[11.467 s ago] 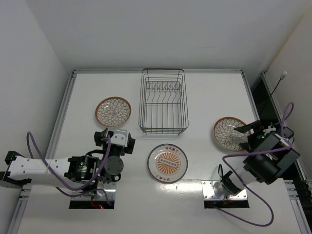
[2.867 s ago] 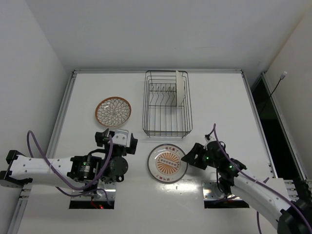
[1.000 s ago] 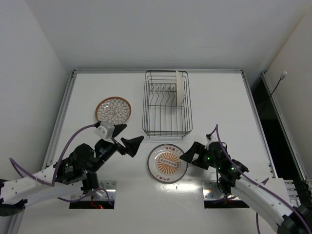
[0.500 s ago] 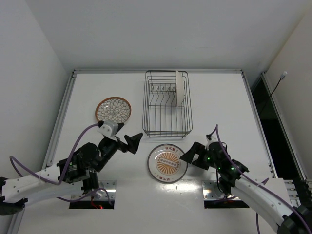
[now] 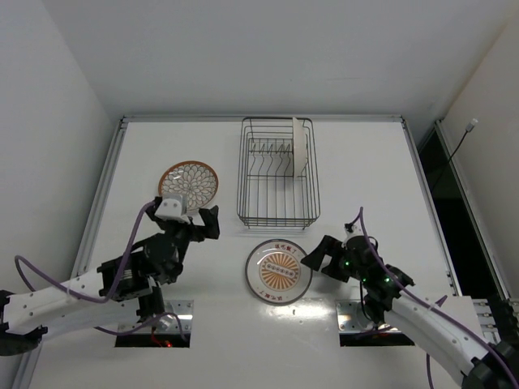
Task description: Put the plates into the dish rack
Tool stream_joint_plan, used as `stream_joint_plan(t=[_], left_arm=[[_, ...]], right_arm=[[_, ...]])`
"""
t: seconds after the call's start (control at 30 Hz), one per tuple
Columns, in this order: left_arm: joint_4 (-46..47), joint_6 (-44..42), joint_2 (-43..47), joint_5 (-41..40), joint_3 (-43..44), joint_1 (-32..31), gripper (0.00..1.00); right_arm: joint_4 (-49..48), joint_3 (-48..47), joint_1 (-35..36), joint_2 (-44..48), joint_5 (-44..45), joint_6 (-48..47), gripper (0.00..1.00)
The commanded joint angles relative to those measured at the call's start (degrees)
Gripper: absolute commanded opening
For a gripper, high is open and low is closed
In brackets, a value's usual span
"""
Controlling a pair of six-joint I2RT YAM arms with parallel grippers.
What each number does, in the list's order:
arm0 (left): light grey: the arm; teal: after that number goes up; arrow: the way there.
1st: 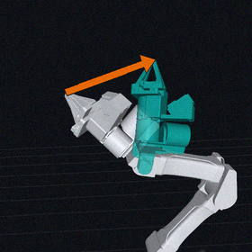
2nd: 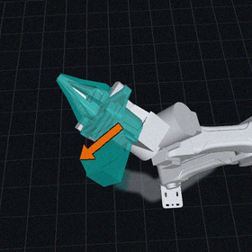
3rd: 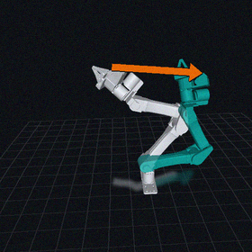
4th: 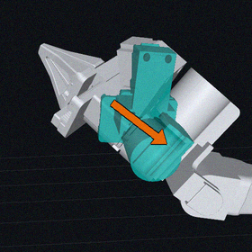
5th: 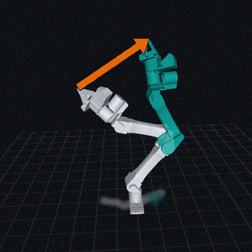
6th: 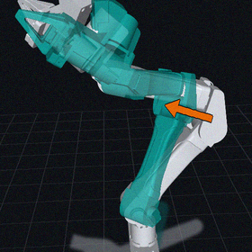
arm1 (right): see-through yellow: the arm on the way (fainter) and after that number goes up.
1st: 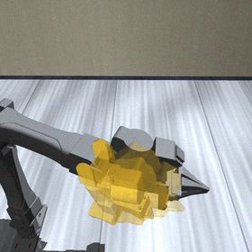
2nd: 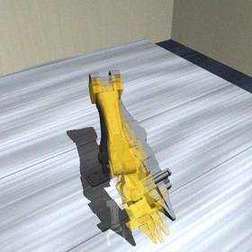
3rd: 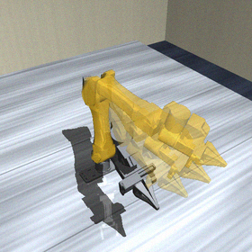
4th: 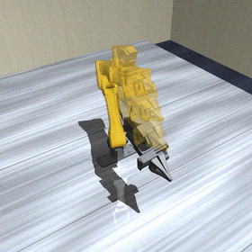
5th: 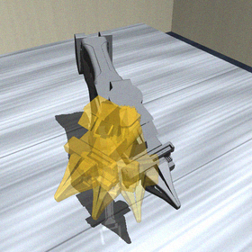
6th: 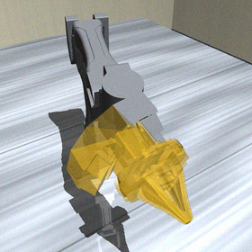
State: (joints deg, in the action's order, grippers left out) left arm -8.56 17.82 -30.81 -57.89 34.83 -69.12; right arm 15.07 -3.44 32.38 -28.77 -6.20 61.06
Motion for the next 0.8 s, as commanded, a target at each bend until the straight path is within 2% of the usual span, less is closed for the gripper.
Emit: stream_joint_plan(t=[0.0, 0.1, 0.17, 0.2, 0.23, 0.33, 0.43, 0.67, 0.77], left_arm=[[-2.95, 3.35, -2.84, -8.46, 2.88, 0.66, 1.0], [-6.64, 5.63, -4.87, -9.52, 4.9, 0.66, 1.0], [-8.58, 6.43, -5.93, -9.52, 6.39, 0.66, 1.0], [-9.63, 7.13, -6.45, -10.39, 6.39, 0.66, 1.0], [-9.64, 7.14, -6.46, -10.4, 6.39, 0.66, 1.0], [-12.35, 9.16, -5.76, -12.42, 7.01, 0.66, 1.0], [-12.36, 9.77, -4.35, -12.42, 7.01, 0.66, 1.0], [-12.36, 9.77, -3.56, -12.42, 7.01, 0.66, 1.0], [-12.89, 10.3, -4.17, -12.95, 7.01, 0.66, 1.0]], right_arm=[[5.85, 0.27, 0.05, 0.56, 4.09, -1.29, 0.94], [4.45, 0.8, 0.05, -0.22, 4.09, -0.76, 0.92], [1.65, 0.81, 0.05, -1.1, 2.43, -0.76, 0.86], [-1.33, 0.81, 0.05, -2.41, 0.76, -0.76, 0.8], [-1.36, 1.41, 0.05, -3.21, 0.75, -0.76, 0.8], [-6.18, 2.12, 0.05, -7.25, -1.44, -0.24, 0.7], [-11.63, 3.52, 0.57, -10.33, -3.11, 0.46, 0.62], [-21.57, 5.73, 0.58, -17.44, -5.49, 2.14, 0.52], [-24.2, 4.32, 0.58, -23.77, -5.49, 1.09, 0.41]])
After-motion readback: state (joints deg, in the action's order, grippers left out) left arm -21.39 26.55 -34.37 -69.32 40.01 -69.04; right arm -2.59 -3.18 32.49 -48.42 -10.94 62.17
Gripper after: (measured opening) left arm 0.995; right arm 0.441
